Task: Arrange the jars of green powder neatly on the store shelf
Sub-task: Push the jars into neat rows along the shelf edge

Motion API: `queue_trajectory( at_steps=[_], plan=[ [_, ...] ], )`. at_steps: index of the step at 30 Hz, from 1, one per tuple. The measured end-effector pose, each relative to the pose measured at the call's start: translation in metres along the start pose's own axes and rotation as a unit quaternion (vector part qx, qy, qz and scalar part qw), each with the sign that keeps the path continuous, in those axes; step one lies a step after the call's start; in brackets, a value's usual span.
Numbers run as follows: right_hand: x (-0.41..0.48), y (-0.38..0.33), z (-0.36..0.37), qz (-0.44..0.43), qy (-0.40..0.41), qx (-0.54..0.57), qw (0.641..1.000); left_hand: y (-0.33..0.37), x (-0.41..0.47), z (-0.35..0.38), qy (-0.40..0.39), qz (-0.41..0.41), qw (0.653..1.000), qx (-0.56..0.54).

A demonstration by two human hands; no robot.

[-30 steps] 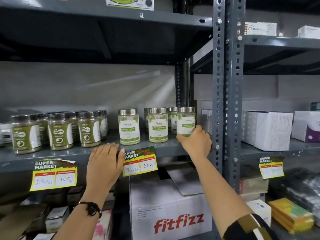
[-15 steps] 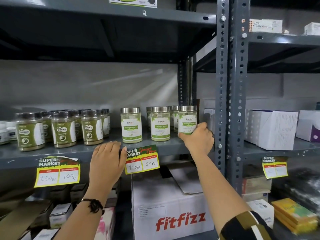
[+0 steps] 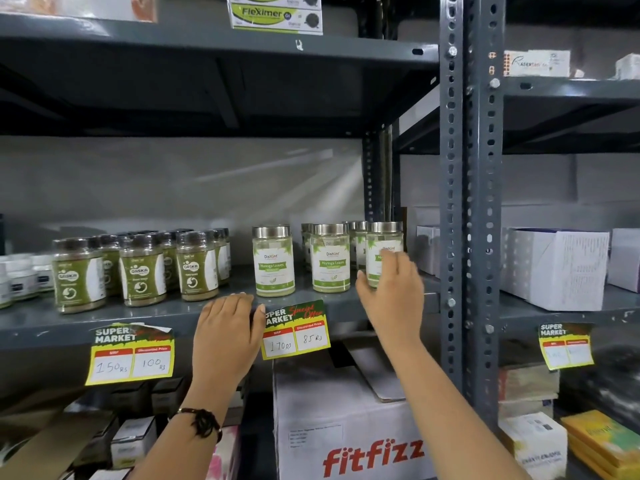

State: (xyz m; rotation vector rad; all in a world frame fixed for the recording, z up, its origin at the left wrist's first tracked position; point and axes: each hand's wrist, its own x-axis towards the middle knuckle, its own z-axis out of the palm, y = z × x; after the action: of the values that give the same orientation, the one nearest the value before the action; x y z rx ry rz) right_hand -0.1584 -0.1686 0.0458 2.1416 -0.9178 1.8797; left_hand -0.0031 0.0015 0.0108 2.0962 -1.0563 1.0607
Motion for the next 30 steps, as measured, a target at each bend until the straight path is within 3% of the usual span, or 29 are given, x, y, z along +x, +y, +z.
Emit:
queue_trajectory(
  at_steps=[2, 4, 8, 15, 21, 24, 27, 30],
  plan=[
    [0.0, -0.013, 0.003, -0.009, -0.058, 0.073, 0.996, -0.001, 0.0, 0.0, -0.003, 0.0, 1.0, 0.001],
    [0.004, -0.021, 0.012, 0.05, -0.148, 0.119, 0.98, -0.001, 0.001, 0.001, -0.011, 0.002, 1.0, 0.003],
    [0.009, -0.029, 0.026, 0.112, -0.205, 0.062, 0.97, -0.002, 0.001, 0.002, -0.013, 0.006, 1.0, 0.005],
    [0.004, -0.033, 0.034, 0.135, -0.16, 0.033, 0.977, -0.001, 0.001, 0.002, 0.006, 0.01, 1.0, 0.0],
    [0.004, -0.032, 0.032, 0.127, -0.174, 0.039, 0.976, -0.003, 0.0, 0.002, 0.008, 0.014, 1.0, -0.003],
    [-0.001, -0.038, 0.023, 0.082, -0.081, 0.042, 0.992, -0.007, 0.002, 0.0, -0.011, 0.031, 0.999, -0.006],
    [-0.01, -0.061, 0.012, -0.023, 0.05, 0.16, 0.986, -0.022, 0.0, -0.008, -0.01, 0.052, 0.999, -0.011],
    [-0.01, -0.1, 0.011, -0.031, -0.03, 0.316, 0.948, -0.053, -0.007, -0.022, 0.028, 0.001, 0.999, -0.017]
  ],
)
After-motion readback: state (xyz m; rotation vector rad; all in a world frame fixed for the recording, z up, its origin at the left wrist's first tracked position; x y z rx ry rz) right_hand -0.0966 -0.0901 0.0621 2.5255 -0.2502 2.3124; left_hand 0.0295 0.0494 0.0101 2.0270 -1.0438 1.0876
